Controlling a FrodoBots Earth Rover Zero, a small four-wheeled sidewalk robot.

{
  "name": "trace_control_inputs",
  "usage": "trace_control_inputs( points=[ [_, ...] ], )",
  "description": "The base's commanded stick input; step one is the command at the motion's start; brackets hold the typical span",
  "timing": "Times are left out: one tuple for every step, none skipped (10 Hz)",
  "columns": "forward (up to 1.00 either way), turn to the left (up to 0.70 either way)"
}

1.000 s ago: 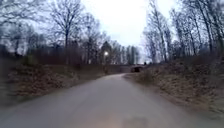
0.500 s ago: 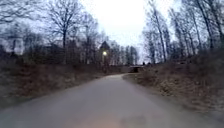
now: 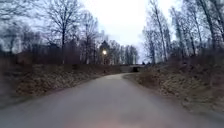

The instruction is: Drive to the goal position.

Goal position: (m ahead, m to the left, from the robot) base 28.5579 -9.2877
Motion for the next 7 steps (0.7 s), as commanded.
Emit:
trace_control_inputs(
  points=[
    [1.0,0.0],
    [1.0,0.0],
    [1.0,0.0],
    [1.0,0.0],
    [1.0,0.0],
    [1.0,0.0],
    [1.0,0.0]
  ],
)
